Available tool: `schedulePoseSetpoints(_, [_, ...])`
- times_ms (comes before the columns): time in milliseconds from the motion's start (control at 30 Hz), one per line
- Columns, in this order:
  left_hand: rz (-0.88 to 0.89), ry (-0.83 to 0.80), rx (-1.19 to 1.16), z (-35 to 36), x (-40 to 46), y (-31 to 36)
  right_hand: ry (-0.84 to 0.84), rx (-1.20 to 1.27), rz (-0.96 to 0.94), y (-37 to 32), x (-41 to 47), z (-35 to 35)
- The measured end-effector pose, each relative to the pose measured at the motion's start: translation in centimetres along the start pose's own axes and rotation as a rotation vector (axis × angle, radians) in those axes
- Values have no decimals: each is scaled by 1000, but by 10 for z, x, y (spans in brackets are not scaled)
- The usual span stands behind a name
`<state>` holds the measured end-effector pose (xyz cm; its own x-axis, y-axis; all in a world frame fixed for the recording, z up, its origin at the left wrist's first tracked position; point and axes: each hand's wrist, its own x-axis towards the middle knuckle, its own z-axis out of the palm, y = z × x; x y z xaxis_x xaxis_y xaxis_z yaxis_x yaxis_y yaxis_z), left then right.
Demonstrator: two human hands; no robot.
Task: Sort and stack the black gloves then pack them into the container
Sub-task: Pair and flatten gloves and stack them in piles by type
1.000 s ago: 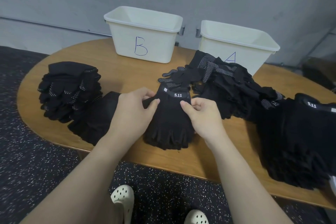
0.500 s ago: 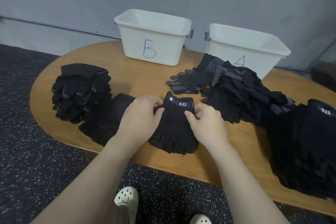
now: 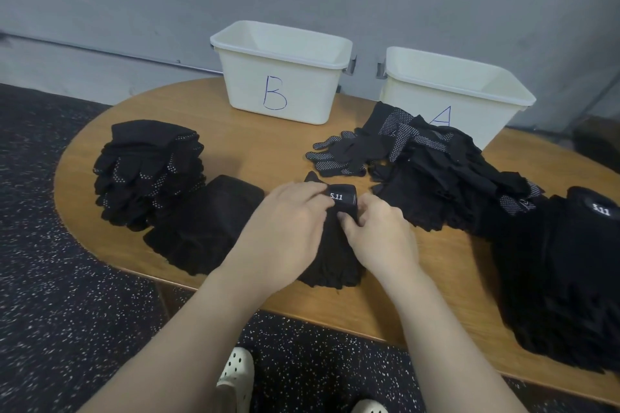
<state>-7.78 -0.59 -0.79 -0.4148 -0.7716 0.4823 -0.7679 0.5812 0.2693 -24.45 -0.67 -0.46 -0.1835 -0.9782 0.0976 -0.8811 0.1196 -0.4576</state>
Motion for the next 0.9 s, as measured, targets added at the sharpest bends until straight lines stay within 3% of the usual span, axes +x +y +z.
schedulePoseSetpoints(167, [-51, -301, -26, 11, -11, -6, -51, 57, 12, 2, 1, -5])
schedulePoseSetpoints(333, [-79, -425, 30, 12, -19, -19, -80, 85, -8, 7, -2, -8])
schedulePoseSetpoints(433, [-101, -462, 69, 13, -20, -18, 27, 111, -92, 8, -5, -13])
schedulePoseSetpoints(533, [-122, -467, 82, 14, -18, -14, 201, 169, -271, 2, -11, -11])
schedulePoseSetpoints(600, [-132, -465, 86, 15, -16, -12, 224, 199, -397, -3, -14, -4])
schedulePoseSetpoints(667, [-141, -464, 91, 16, -15, -10, 150, 132, -442, -5, -15, 4])
schedulePoseSetpoints(800, [-145, -464, 98, 17, -15, -10, -181, -66, -347, 1, -17, 10])
schedulePoseSetpoints(900, [-151, -474, 105, 18, -15, -11, -280, -155, -306, 4, -18, 15])
